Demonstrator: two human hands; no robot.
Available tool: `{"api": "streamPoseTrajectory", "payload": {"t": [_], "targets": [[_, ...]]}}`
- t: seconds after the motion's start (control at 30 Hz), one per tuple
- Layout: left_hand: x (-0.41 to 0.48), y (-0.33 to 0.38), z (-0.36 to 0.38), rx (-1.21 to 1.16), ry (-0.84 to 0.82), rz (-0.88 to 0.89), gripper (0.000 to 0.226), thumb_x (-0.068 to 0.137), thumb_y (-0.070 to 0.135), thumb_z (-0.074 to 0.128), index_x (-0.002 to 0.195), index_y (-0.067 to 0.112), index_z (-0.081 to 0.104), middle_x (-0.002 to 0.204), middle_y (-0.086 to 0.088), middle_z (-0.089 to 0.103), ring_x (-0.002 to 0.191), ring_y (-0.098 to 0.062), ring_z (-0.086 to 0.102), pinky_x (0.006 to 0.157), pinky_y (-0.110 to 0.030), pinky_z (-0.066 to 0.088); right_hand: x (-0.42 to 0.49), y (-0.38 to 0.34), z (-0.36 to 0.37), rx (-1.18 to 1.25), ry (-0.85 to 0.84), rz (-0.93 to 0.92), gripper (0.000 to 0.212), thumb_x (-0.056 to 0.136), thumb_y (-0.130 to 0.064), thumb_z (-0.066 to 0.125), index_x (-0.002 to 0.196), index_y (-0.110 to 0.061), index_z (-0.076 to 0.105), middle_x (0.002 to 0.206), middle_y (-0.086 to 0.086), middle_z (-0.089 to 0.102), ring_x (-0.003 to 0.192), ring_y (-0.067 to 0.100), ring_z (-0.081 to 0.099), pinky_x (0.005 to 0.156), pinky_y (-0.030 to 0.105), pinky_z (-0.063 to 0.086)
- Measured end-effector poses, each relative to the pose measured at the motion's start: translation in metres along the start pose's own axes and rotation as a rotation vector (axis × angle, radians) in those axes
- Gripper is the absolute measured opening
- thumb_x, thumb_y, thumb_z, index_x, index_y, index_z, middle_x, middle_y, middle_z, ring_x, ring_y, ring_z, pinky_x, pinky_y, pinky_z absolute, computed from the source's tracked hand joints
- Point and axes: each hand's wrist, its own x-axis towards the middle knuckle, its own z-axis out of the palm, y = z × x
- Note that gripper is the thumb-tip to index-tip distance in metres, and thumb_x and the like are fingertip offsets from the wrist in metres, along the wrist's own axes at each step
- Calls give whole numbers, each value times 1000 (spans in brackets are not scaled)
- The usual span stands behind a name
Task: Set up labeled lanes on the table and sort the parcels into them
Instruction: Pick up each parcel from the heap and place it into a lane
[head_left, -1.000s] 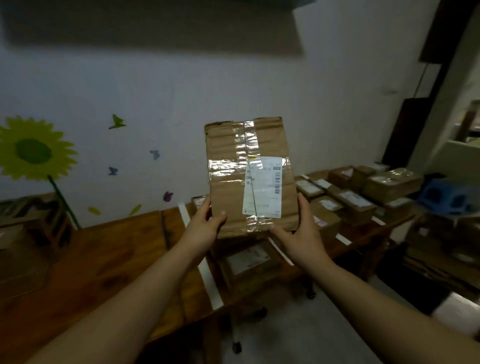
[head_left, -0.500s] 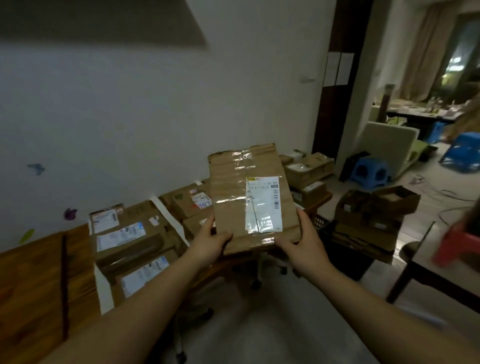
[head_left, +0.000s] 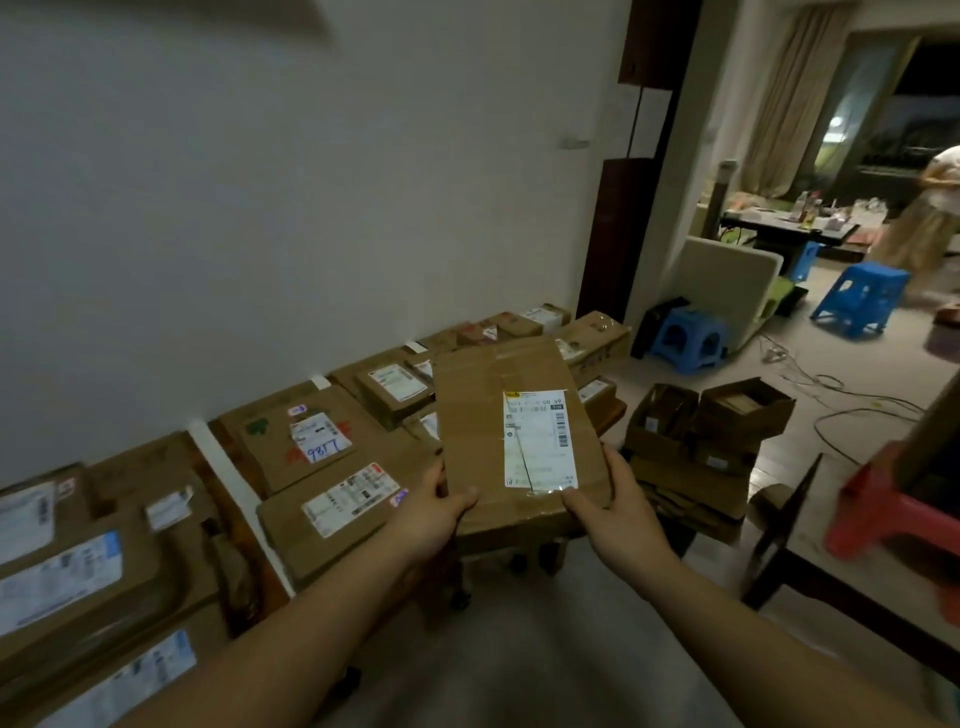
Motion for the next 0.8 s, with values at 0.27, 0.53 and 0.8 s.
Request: {"api": "streamPoseTrajectory", "payload": {"t": [0.27,0.53,0.8], "targets": [[68,14,14,34,37,-78,57,96,33,50,147,24,25,132,-3,52,107,-19,54,91,-30,44,75,6,-12,-20,-59,24,72,89,-32,64,148,-33,23,142,-4,43,125,19,46,103,46,44],[107,24,50,-57,212,-196,49,97,28,48,143,21,31,127,-4,53,101,-18,55,88,-30,47,163,21,-25,-51,-319,-35,67,90,-30,63,145,-38,25,144,-8,42,133,18,41,109,46,38],[131,24,72,-111,346,-318,51,97,30,47,144,22,29,123,-3,54,115,-25,53,103,-41,43,213,27,-29,-85,-510,-66,64,92,-29,60,146,-35,27,145,-8,44,134,17,42,109,40,37]]}}
